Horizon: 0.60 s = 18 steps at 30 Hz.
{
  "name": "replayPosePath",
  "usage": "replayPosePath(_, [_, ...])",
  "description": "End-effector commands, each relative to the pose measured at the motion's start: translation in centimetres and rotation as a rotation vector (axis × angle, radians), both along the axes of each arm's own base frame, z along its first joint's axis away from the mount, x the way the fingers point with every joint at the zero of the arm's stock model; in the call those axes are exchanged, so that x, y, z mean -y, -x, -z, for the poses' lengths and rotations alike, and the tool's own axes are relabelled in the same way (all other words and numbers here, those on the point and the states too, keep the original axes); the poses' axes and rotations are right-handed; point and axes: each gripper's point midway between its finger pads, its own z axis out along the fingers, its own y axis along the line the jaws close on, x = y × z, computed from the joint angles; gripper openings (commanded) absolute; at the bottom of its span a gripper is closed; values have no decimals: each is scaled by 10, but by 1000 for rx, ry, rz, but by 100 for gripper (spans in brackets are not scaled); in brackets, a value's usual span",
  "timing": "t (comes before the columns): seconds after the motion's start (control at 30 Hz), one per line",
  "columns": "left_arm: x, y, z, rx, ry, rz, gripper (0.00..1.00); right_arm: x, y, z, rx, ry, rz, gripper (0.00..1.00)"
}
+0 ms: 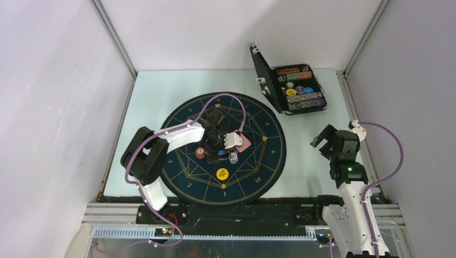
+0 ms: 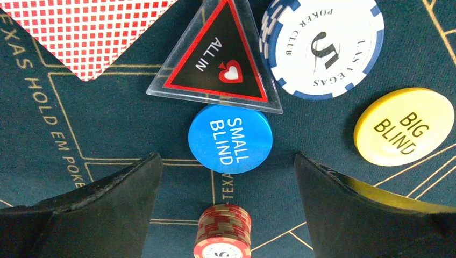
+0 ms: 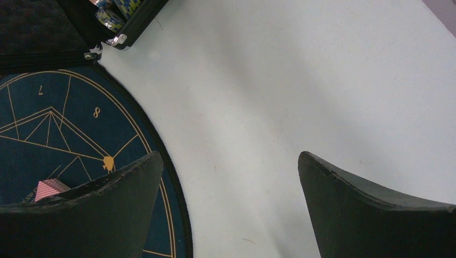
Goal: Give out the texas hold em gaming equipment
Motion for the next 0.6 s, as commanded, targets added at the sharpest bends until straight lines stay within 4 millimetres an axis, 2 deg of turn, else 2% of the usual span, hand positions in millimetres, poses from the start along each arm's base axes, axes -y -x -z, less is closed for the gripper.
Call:
replayPosePath(0.0, [3,-17,-1,72,-16,-22,100,5,-12,-25,72,9,27,100])
replayPosePath(0.17, [6,-18,5,98,-62,11,100,4,-16,-23,69,8,18,99])
replayPosePath(0.57, [17,-19,-3,71,-56,88,98,3,-15,-22,62,2,13,100])
